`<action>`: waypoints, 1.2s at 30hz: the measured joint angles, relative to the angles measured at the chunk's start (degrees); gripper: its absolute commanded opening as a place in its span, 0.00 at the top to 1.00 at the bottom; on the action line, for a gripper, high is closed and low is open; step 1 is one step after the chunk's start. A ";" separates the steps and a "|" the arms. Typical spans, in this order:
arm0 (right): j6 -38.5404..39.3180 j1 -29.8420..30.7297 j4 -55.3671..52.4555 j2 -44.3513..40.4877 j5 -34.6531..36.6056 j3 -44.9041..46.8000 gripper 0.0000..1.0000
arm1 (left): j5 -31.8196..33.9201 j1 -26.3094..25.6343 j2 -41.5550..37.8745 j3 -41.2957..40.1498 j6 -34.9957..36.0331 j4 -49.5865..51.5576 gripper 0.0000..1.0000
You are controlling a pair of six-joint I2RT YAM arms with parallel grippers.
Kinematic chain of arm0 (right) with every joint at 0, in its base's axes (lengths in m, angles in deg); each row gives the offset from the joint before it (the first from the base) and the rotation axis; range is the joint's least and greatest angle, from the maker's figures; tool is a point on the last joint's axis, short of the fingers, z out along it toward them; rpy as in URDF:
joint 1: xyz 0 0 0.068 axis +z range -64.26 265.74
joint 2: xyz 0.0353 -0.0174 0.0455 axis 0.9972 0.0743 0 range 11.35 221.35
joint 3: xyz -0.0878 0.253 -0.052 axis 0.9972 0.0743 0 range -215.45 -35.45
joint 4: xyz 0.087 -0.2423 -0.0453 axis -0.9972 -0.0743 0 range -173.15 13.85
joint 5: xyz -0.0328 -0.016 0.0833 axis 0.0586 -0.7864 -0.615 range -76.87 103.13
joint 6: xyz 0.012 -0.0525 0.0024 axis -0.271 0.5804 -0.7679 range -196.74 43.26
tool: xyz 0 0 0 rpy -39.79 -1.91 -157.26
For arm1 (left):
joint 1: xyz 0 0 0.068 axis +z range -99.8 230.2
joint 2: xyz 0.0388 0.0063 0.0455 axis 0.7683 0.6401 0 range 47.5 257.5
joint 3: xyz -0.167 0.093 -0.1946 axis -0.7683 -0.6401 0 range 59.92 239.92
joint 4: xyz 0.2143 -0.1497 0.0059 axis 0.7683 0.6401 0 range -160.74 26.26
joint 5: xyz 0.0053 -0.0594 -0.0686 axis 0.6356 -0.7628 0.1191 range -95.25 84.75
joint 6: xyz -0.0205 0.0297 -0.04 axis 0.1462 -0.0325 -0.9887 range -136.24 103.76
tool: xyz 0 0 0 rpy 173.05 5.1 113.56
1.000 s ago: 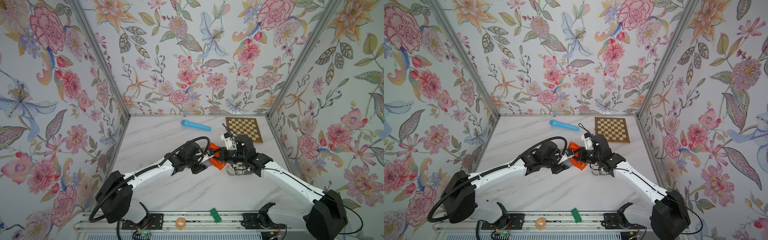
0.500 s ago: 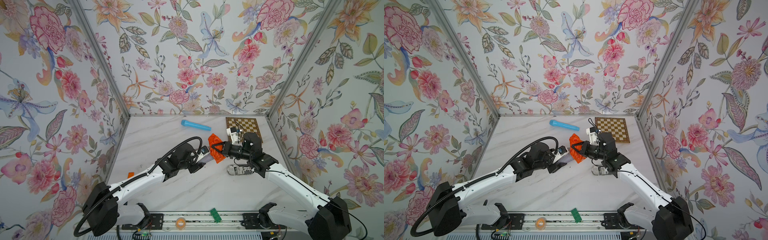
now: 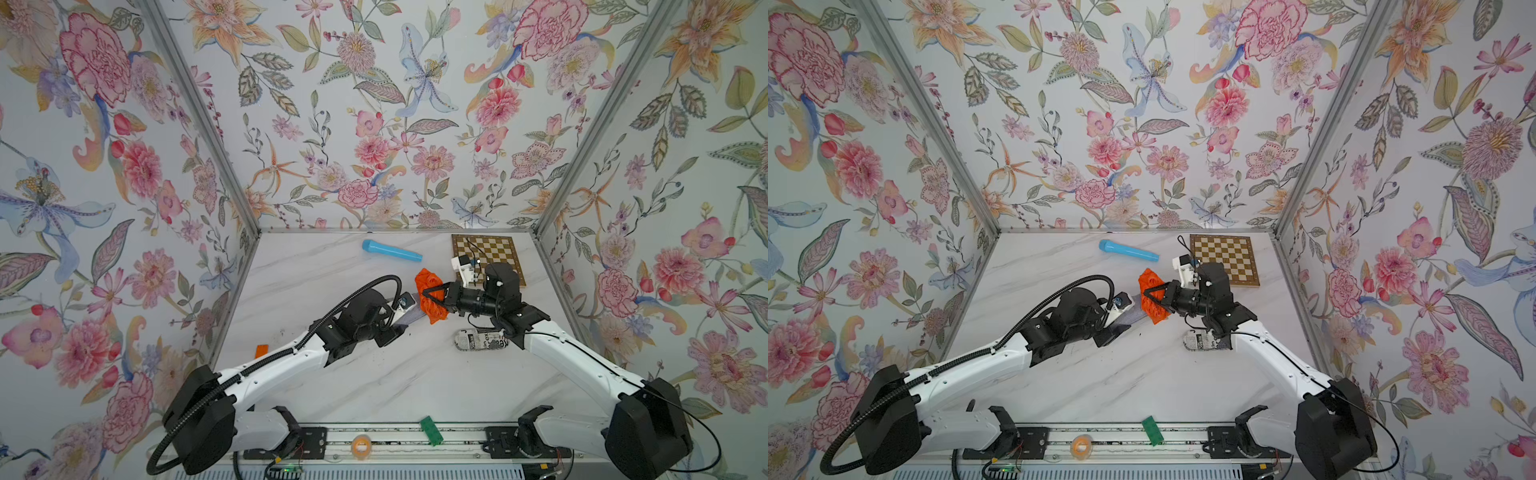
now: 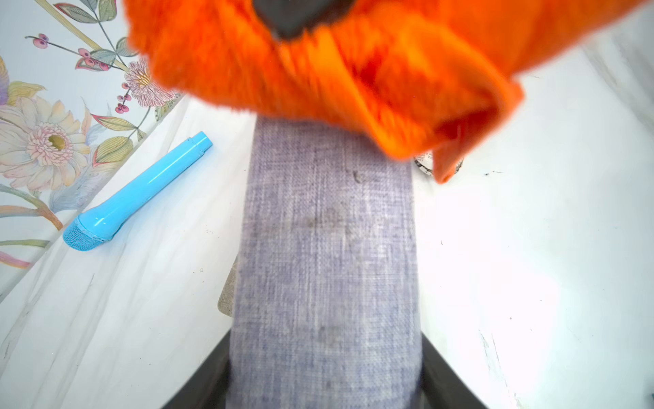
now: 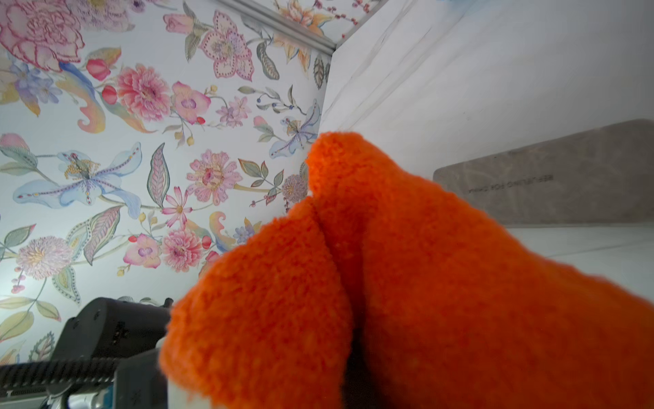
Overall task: Wipe the eyeglass case
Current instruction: Wipe the dirt from the eyeglass case.
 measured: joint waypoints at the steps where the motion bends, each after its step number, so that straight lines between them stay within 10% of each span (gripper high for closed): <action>1: -0.02 0.11 -0.22 -0.09 0.31 -0.39 1.00 | 0.07 -0.02 -0.11 0.00 0.00 -0.46 0.57; 10: -3.45 12.87 4.85 7.21 1.77 -2.25 1.00 | 1.75 -0.07 -0.48 -0.02 0.68 1.16 0.57; 36: 1.75 1.64 -4.66 9.90 -4.61 -10.75 1.00 | 1.68 -0.59 -0.83 -0.04 1.90 -1.46 0.57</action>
